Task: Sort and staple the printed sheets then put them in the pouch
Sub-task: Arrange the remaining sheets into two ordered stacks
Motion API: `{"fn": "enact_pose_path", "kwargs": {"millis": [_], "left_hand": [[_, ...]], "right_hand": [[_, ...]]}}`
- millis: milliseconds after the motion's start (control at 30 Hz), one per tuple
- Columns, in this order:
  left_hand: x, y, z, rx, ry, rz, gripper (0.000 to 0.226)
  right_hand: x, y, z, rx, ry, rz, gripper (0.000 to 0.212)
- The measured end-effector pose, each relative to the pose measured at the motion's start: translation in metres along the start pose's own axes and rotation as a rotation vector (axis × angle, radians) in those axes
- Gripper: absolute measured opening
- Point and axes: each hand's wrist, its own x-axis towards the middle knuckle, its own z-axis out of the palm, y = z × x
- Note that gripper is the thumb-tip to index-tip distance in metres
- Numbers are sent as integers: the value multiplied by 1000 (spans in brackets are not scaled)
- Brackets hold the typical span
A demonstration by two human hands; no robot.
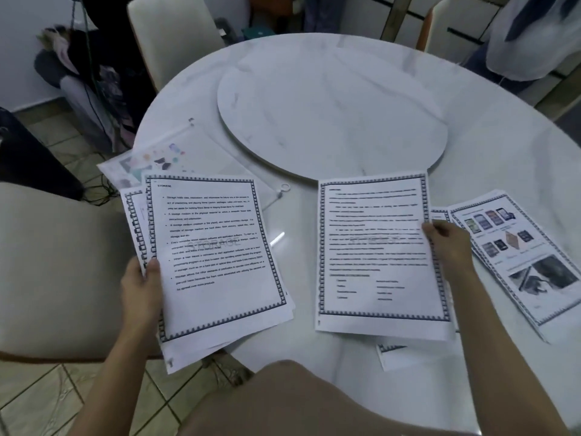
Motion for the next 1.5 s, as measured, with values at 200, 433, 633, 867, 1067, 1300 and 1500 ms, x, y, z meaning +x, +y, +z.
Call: {"fn": "enact_pose_path", "kwargs": {"millis": [200,433,633,867,1067,1300,1500], "left_hand": [[-25,9,19,4,5,62,28],[-44,11,23,-35,9,69,28],[-53,14,24,-34,8,98,29],[-57,20,28,-159,-21,93,22],[-50,26,27,-267,-73,24,19],[-39,33,26,-303,-180,45,21],[-30,33,24,-275,-298,56,18]], "right_hand": [[15,45,-45,-137,51,68,32],[16,63,-48,-262,40,51,33],[15,47,-31,-259,121,-99,29],[-34,-5,36,61,-382,-84,29],[-85,-38,89,267,-719,-62,26],[-96,-53,107,366,-688,-30,17],[-95,-55,118,354,-659,-12,17]]}}
